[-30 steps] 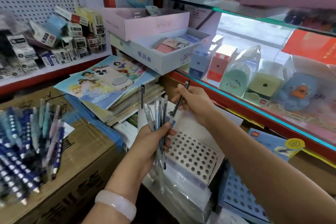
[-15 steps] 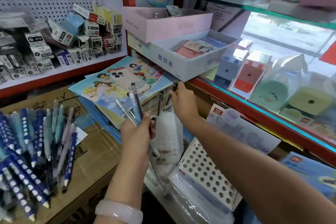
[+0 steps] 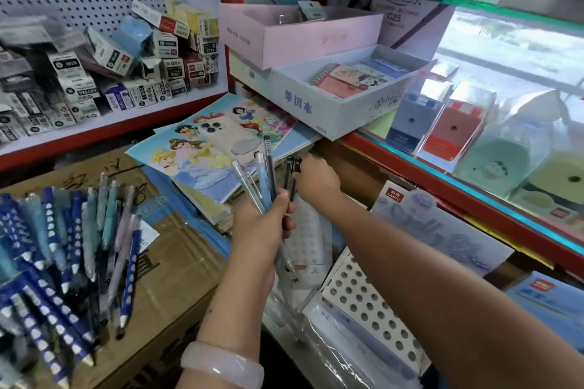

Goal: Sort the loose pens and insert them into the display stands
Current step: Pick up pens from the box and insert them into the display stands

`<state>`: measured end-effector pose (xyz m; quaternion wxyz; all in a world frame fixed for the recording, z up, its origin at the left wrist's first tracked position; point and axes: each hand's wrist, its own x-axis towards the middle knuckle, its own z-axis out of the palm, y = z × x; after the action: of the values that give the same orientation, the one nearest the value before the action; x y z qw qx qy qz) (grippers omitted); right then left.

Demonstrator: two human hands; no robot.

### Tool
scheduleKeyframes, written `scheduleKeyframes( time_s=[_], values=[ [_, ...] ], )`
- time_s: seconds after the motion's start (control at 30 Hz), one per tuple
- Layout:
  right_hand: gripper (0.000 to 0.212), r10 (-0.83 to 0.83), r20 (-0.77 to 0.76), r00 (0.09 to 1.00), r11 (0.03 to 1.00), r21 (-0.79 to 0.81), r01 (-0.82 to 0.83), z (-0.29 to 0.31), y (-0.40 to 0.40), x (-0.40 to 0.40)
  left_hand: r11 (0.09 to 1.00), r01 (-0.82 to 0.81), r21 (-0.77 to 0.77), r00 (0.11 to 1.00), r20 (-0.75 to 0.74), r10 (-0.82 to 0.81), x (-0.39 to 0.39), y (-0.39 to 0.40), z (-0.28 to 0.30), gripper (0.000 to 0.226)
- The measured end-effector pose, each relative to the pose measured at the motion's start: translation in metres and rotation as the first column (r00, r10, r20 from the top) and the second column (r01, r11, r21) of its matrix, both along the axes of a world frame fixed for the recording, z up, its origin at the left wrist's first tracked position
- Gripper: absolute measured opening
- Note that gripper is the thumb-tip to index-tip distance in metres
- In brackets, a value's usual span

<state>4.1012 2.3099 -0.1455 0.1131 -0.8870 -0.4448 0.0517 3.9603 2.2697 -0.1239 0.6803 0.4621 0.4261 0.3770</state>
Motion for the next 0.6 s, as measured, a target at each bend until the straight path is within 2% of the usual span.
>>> scheduleKeyframes(
  time_s=[0.13, 0.2, 0.23, 0.27, 0.3, 0.33, 0.37, 0.6],
  values=[
    [0.026, 0.0, -0.077, 0.997, 1.0, 0.002, 0.0, 0.013, -0.008, -0.001, 1.0, 0.025, -0.011, 1.0, -0.013, -0.025, -0.006, -0.002, -0.002, 0.012],
    [0.029, 0.021, -0.05, 0.999, 0.992, 0.126, -0.015, 0.029, -0.018, -0.003, 0.999, 0.054, 0.004, 0.998, -0.02, -0.054, -0.007, -0.005, -0.002, 0.013],
    [0.03, 0.057, -0.088, 0.994, 0.971, 0.237, -0.035, 0.037, -0.025, -0.005, 0.998, 0.07, 0.011, 0.997, -0.02, -0.069, -0.008, -0.007, -0.002, 0.013],
    [0.031, 0.116, -0.212, 0.97, 0.933, 0.359, -0.033, 0.046, -0.031, -0.008, 0.996, 0.084, 0.018, 0.996, -0.02, -0.084, -0.008, -0.009, -0.002, 0.013],
    [0.03, 0.194, -0.39, 0.9, 0.896, 0.443, -0.001, 0.055, -0.038, -0.014, 0.995, 0.097, 0.026, 0.995, -0.022, -0.096, -0.009, -0.011, -0.001, 0.013],
    [0.027, 0.258, -0.54, 0.801, 0.881, 0.473, 0.034, 0.063, -0.044, -0.019, 0.994, 0.107, 0.033, 0.994, -0.023, -0.107, -0.009, -0.013, -0.001, 0.013],
    [0.024, 0.293, -0.617, 0.73, 0.883, 0.467, 0.04, 0.068, -0.047, -0.023, 0.993, 0.115, 0.038, 0.993, -0.022, -0.114, -0.009, -0.015, 0.0, 0.013],
    [0.018, 0.3, -0.741, 0.601, 0.912, 0.408, 0.047, 0.064, -0.054, -0.026, 0.987, 0.161, 0.029, 0.987, -0.031, -0.16, -0.013, -0.023, 0.0, 0.013]
  ],
)
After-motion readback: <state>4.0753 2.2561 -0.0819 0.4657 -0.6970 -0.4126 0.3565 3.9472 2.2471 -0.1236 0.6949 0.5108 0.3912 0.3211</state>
